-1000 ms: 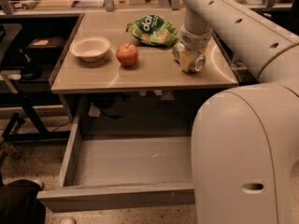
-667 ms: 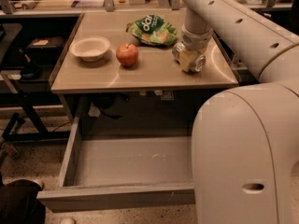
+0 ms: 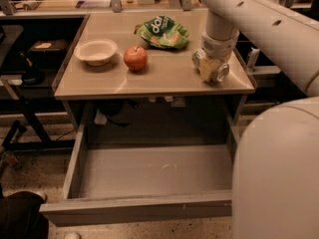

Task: Place 7up can into top drawer

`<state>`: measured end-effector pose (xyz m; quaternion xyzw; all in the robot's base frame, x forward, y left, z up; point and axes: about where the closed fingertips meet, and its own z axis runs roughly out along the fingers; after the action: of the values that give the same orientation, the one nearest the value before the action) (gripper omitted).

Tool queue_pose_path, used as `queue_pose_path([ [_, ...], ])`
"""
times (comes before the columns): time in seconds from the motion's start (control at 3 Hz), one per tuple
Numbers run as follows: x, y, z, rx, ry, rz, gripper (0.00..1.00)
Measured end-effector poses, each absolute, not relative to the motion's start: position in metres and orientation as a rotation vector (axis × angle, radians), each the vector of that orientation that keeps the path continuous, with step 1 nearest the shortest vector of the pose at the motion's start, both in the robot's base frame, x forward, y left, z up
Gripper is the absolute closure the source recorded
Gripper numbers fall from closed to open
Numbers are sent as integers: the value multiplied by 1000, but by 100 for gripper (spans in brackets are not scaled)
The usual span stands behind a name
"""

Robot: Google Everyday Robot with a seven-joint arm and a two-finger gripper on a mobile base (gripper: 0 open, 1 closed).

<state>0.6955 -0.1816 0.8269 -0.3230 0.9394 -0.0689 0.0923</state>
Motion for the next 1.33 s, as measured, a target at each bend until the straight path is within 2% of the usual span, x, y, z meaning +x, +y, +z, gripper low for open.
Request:
queue_pose_path([
  [0.67, 637, -201, 830, -893, 2826, -133, 100],
  [1.0, 633, -201, 831, -895, 2825, -144, 100],
  [1.33, 604, -201, 842, -869, 2839, -152, 100],
])
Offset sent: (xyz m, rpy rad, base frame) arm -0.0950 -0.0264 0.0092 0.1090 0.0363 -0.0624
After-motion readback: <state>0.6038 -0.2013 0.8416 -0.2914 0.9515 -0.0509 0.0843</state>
